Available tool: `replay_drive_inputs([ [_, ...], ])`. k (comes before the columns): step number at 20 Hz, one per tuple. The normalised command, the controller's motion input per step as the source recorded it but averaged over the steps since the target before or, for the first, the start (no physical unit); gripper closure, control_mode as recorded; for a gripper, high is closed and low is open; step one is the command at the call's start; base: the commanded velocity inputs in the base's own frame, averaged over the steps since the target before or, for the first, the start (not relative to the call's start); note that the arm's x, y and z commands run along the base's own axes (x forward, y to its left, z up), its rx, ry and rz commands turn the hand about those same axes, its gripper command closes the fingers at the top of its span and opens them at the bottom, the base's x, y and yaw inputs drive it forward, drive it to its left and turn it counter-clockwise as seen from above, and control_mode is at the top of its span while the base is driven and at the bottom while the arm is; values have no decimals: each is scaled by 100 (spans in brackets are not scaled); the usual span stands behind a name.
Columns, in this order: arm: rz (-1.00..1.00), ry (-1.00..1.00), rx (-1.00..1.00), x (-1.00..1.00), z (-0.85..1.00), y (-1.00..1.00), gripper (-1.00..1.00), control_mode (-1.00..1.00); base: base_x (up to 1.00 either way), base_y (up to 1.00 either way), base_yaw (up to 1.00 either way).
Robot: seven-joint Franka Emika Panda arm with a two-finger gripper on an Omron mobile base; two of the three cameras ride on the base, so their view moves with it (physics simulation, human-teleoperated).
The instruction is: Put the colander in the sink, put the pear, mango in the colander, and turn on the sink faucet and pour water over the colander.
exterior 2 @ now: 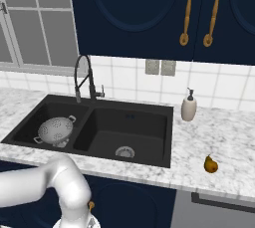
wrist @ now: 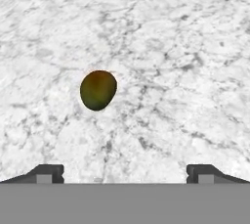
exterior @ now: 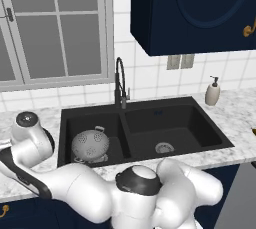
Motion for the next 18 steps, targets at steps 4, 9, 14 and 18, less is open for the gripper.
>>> replay_drive_inputs([
  [4, 0, 1, -3, 32, -3, 47, -100, -100, 0, 0, 0],
  [9, 0, 4, -11, 26, -25, 41, -100, -100, 0, 0, 0],
  [14, 0, 2, -10, 20, -30, 33, -100, -100, 0, 0, 0],
  [18, 0, 0, -3, 23, -33, 21, -100, -100, 0, 0, 0],
])
